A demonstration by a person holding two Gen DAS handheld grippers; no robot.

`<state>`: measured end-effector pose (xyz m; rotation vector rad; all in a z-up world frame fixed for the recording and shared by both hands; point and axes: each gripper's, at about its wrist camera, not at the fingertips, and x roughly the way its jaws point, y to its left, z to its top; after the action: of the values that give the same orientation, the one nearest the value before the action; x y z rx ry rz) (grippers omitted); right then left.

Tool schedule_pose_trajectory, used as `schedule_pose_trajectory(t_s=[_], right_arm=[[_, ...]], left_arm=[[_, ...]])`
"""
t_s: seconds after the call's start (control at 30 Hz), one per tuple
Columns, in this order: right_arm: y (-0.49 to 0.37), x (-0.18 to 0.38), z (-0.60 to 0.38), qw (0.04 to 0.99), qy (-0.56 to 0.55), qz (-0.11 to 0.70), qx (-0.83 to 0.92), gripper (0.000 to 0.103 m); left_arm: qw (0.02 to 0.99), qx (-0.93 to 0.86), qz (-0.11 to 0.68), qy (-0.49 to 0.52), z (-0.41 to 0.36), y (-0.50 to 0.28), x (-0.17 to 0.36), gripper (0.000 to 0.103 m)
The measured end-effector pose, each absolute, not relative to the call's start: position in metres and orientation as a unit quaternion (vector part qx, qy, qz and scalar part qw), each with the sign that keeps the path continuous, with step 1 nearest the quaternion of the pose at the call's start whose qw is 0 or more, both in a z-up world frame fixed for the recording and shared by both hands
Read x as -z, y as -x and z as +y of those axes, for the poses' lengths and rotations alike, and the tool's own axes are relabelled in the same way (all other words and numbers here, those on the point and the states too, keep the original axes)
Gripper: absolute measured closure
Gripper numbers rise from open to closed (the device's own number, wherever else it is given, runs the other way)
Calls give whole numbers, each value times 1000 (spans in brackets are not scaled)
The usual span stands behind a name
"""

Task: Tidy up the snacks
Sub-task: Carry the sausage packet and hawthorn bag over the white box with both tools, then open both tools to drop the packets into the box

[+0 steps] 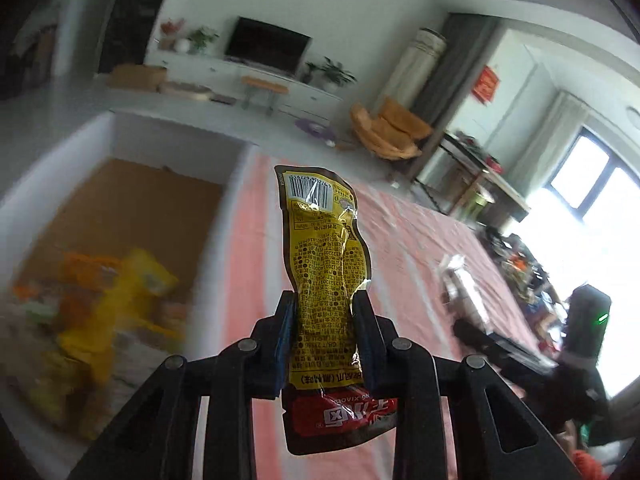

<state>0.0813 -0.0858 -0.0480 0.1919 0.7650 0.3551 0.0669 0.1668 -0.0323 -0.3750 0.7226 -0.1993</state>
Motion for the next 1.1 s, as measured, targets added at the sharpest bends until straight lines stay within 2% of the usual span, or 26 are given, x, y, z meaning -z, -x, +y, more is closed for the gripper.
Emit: schedule_pose_trajectory(t_s=[0.2,0.3,0.37,0.43,0.47,0.5,0.87,1.1], right_arm=[[-93,-7,39,865,-88,372,-324,42],[-91,-12,95,839,-78,384,-378,41],[-89,-6,131,824,-64,391,-406,35],[-90,7,159,803,-44,415,-425,30],[-91,16,169,789,-36,435,-431,30],[-91,24,176,779,-32,454,-431,30],[-91,8,159,824,19,430,-369,25],[-79,-1,163,831,61,433,-343,25]], left_arm=[[917,-53,367,147,260,-52,42,74],[904,-106,390,142,292,-44,60,72],[894,-136,401,146,306,-38,70,68],[891,-146,400,156,314,-27,73,44],[892,-154,395,156,315,-22,74,20],[896,-164,384,152,315,-17,72,7],[921,-225,301,100,288,2,31,0],[909,-250,311,119,292,17,12,0]])
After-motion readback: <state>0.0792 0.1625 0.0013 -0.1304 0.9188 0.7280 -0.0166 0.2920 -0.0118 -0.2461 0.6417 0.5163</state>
